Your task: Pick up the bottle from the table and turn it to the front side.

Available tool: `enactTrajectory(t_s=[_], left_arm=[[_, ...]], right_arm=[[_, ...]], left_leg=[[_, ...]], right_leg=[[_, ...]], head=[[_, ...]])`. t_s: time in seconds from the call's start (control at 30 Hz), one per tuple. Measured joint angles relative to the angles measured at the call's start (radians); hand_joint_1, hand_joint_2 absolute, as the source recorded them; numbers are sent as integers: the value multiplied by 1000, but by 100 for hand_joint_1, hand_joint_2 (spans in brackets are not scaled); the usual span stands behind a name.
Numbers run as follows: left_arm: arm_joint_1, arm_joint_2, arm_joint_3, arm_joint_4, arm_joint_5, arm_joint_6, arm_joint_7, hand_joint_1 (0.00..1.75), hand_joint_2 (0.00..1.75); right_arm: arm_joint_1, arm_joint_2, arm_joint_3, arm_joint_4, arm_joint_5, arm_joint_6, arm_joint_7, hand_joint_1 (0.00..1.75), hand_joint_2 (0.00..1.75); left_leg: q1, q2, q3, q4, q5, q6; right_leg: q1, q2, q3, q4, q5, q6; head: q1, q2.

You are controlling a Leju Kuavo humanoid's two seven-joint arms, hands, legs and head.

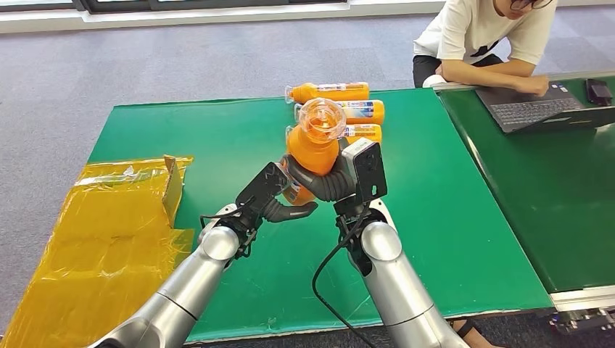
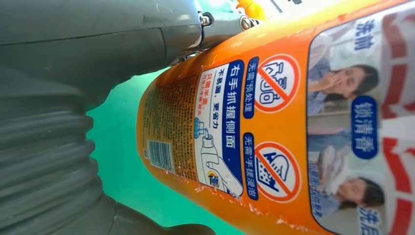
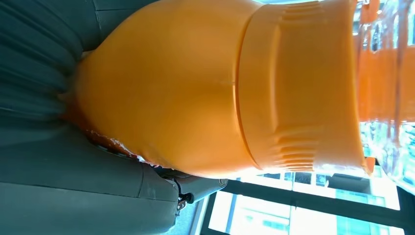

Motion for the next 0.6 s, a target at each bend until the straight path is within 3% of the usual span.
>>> enactTrajectory(t_s=[0.6], left_arm=[[-2, 0, 0, 4, 0, 0, 0, 0, 175]], right_arm=[[0, 1, 0, 2, 0, 0, 0, 175, 175]], left_leg=[[0, 0, 0, 0, 0, 0]], right_leg=[[0, 0, 0, 0, 0, 0]], head=[[0, 0]])
